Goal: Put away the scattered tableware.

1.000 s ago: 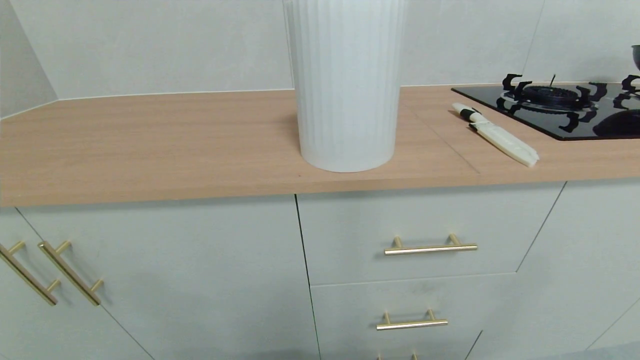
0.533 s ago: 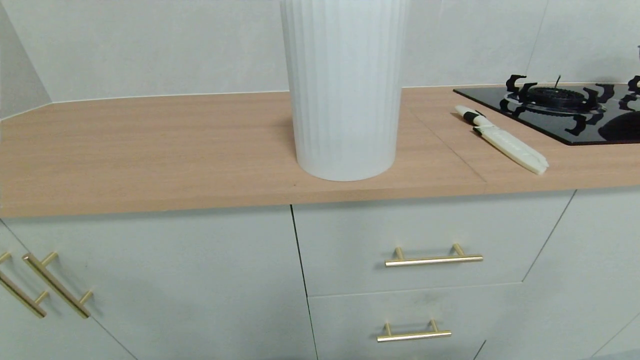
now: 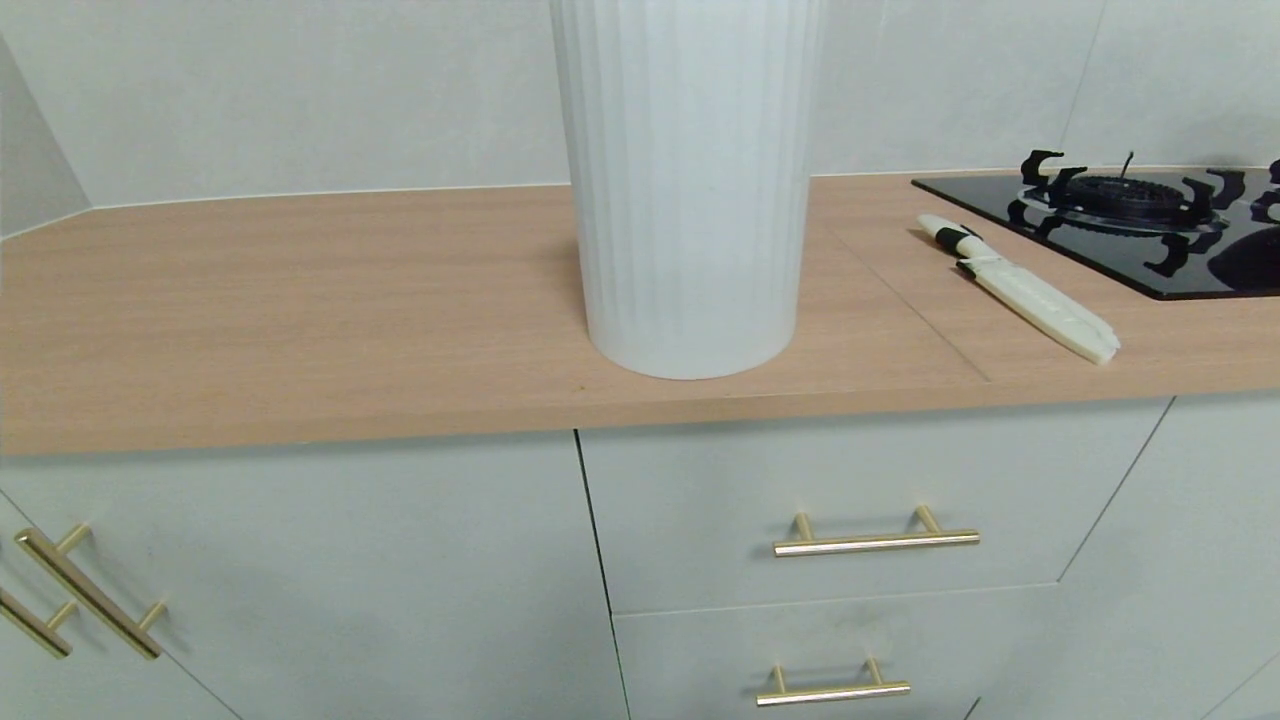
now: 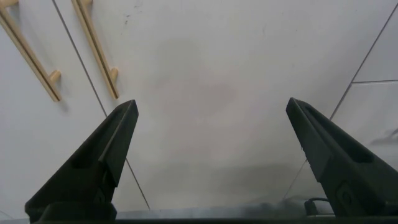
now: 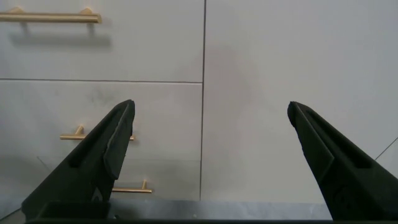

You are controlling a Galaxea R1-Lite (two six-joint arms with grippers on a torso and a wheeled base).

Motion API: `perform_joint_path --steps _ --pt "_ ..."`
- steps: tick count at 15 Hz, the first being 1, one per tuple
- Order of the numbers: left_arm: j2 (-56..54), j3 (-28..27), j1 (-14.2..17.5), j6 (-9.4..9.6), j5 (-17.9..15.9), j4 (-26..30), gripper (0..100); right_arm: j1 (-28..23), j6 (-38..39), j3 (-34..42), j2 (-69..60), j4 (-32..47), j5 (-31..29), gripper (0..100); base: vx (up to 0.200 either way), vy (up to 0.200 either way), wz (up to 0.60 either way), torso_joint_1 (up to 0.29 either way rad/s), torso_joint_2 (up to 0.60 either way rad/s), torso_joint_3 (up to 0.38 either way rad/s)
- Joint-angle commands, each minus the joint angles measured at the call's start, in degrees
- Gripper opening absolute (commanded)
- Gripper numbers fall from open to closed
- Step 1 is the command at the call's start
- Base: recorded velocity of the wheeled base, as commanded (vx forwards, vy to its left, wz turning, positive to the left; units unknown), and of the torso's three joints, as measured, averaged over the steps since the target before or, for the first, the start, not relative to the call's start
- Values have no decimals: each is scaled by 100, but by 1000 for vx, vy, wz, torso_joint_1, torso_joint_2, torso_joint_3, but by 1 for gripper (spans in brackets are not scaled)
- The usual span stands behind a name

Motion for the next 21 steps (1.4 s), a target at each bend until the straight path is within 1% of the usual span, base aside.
perform_joint_path --steps 1,3,6,11,21 --pt "0 0 5 0 0 -1 100 4 -1 0 7 -1 2 100 0 0 0 0 0 0" --pt "0 0 5 0 0 -1 100 4 -1 0 7 -1 2 100 0 0 0 16 -84 -74" --pt "0 0 5 0 0 -1 100 4 -1 0 7 -1 2 100 0 0 0 84 -242 -276" --pt "0 0 5 0 0 -1 100 4 -1 0 7 -1 2 100 0 0 0 129 -499 -310" --pt "0 0 5 0 0 -1 100 4 -10 0 7 -1 2 100 0 0 0 193 -480 -289"
